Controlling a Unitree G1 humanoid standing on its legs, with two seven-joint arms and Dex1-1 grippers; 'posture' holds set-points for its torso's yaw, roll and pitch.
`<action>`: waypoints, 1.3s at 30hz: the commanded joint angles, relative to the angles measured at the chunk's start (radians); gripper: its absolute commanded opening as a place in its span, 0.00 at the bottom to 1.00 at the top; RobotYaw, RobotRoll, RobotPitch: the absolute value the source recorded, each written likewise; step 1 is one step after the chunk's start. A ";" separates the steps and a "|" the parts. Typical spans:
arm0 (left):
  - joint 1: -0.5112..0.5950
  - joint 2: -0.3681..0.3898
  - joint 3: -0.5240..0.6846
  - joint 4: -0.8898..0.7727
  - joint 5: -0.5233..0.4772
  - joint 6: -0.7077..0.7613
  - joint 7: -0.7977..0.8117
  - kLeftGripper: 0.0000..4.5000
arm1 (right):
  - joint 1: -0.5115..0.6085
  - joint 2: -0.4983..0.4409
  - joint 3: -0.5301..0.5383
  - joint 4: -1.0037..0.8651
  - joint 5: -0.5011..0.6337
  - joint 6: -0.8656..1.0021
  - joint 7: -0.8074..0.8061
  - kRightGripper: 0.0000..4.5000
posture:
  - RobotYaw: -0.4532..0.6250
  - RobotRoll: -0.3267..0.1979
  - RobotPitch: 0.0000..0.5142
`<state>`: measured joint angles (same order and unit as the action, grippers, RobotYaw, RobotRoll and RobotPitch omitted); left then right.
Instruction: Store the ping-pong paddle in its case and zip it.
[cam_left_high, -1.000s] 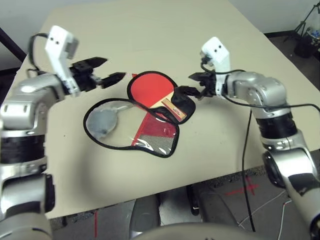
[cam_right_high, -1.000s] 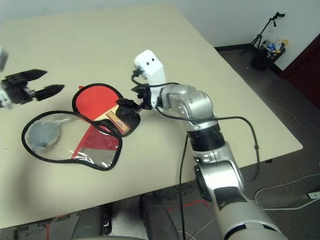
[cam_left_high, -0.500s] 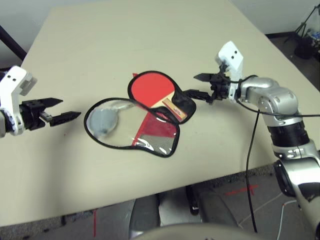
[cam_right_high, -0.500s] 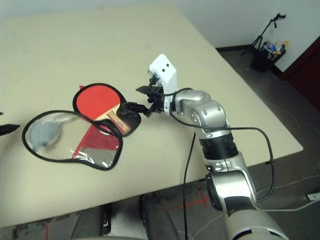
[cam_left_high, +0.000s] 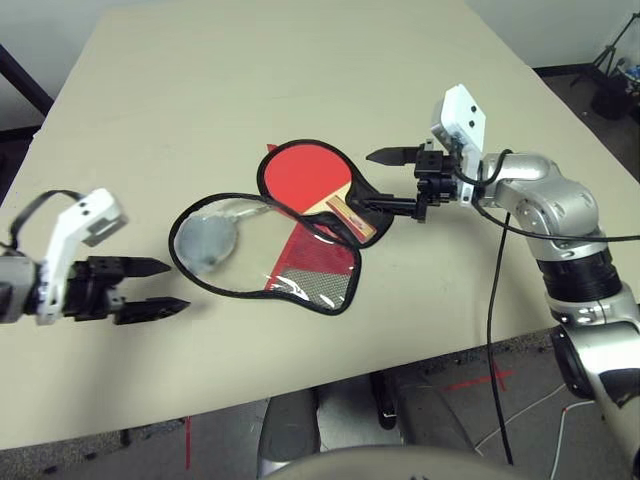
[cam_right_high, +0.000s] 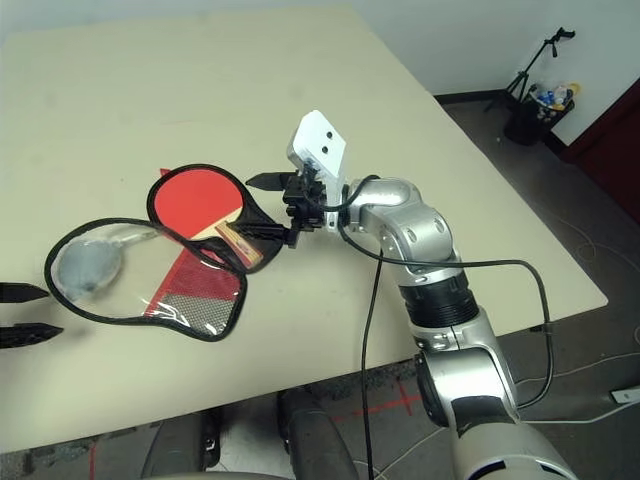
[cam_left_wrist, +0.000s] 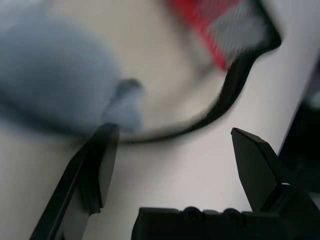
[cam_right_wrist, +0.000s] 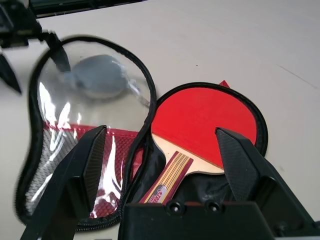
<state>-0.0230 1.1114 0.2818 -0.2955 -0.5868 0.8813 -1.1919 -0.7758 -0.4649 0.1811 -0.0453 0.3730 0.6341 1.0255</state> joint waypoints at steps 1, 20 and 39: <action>-0.104 -0.069 -0.060 -0.029 -0.041 0.057 0.083 1.00 | -0.012 0.001 0.011 0.001 -0.012 -0.008 -0.010 1.00 | 0.48 0.62 0.32; -0.583 -0.368 -0.181 0.372 0.147 -0.272 0.303 1.00 | -0.115 -0.026 -0.082 0.127 -0.007 0.021 -0.117 1.00 | 0.45 0.62 0.31; -0.631 -0.482 -0.156 0.408 0.155 -0.313 0.357 1.00 | -0.093 -0.030 -0.082 0.380 0.020 0.513 -0.222 1.00 | 0.47 0.62 0.32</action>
<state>-0.6870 0.6153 0.1101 0.1591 -0.4055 0.5238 -0.8377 -0.8807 -0.4870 0.0910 0.3192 0.3909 1.1071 0.8074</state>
